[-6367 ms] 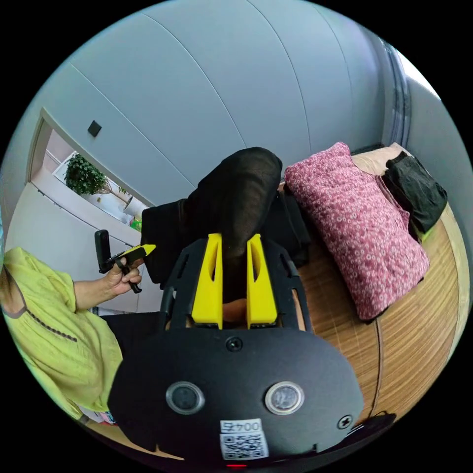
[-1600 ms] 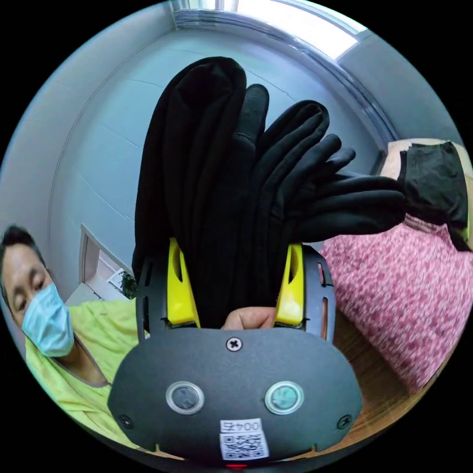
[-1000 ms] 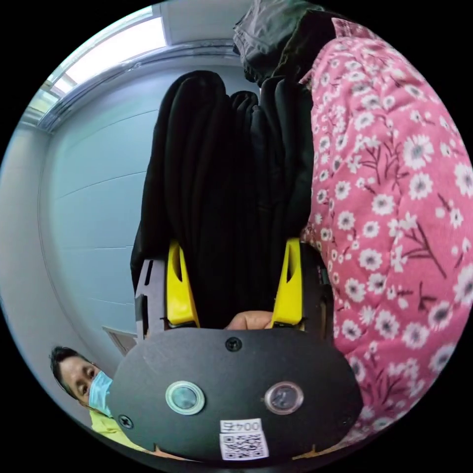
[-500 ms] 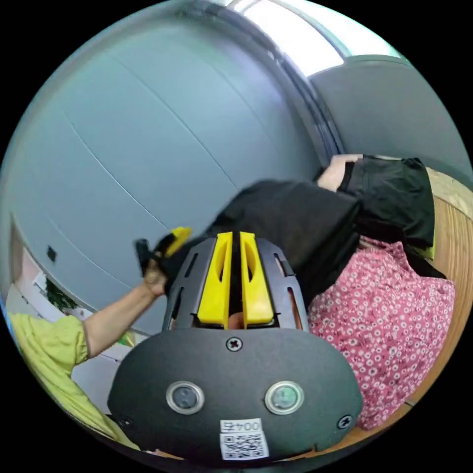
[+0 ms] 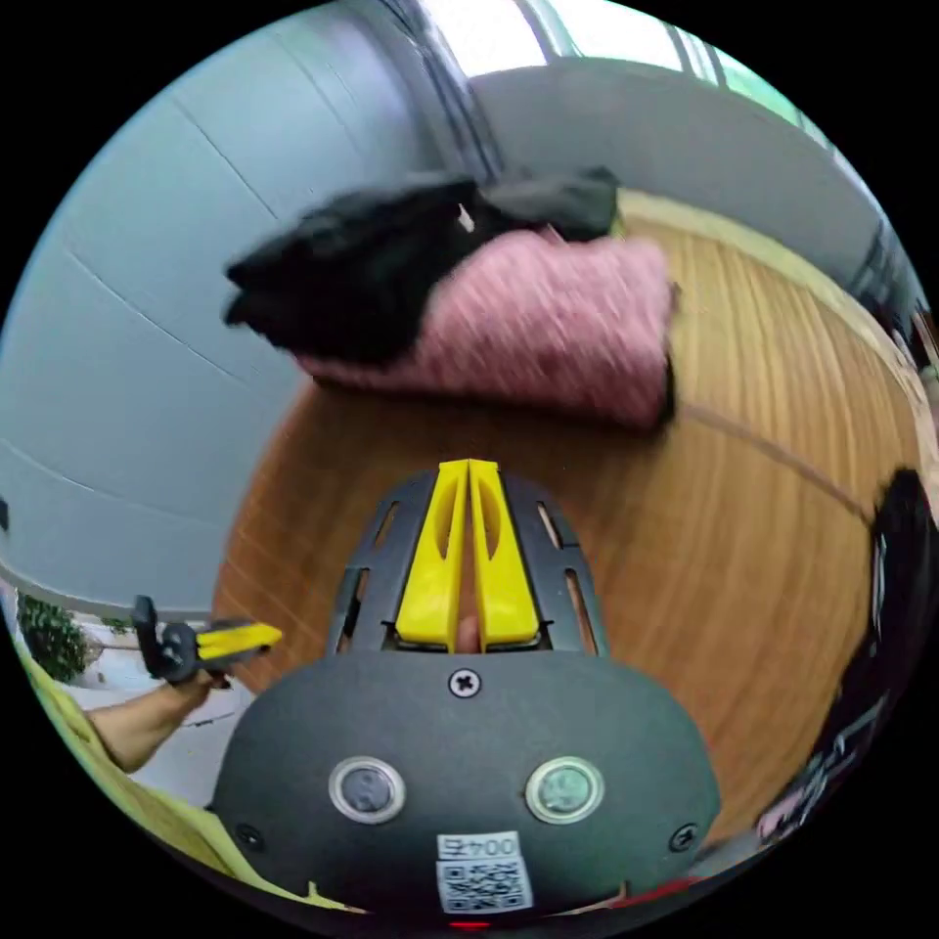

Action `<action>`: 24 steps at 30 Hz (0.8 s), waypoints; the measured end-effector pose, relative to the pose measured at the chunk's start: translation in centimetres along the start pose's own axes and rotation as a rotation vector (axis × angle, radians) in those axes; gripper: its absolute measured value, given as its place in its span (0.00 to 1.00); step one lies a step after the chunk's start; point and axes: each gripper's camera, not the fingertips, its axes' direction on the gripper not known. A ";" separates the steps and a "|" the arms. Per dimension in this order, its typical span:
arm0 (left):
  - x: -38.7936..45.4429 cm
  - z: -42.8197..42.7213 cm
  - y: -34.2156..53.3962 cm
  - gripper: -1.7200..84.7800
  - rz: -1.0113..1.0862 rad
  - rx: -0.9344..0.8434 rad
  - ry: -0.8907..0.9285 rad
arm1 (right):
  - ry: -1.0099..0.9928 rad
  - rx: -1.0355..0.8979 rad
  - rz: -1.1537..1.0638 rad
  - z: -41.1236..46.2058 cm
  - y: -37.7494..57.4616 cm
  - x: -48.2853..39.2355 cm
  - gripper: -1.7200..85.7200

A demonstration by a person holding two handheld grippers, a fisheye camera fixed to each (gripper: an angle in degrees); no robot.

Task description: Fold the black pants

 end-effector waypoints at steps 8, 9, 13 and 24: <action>21.4 5.0 -5.4 0.02 0.247 -0.137 -0.019 | 0.447 -0.474 0.382 -2.2 31.9 10.4 0.01; 23.5 5.6 -6.4 0.02 0.259 -0.148 -0.029 | 0.485 -0.485 0.363 -2.2 34.1 10.7 0.01; 29.2 7.5 -7.9 0.02 0.292 -0.191 -0.118 | 0.519 -0.463 0.242 -0.3 38.0 10.5 0.01; 35.4 5.9 -7.4 0.02 0.074 -0.081 -0.265 | 0.107 -0.216 0.357 -2.5 43.3 17.4 0.01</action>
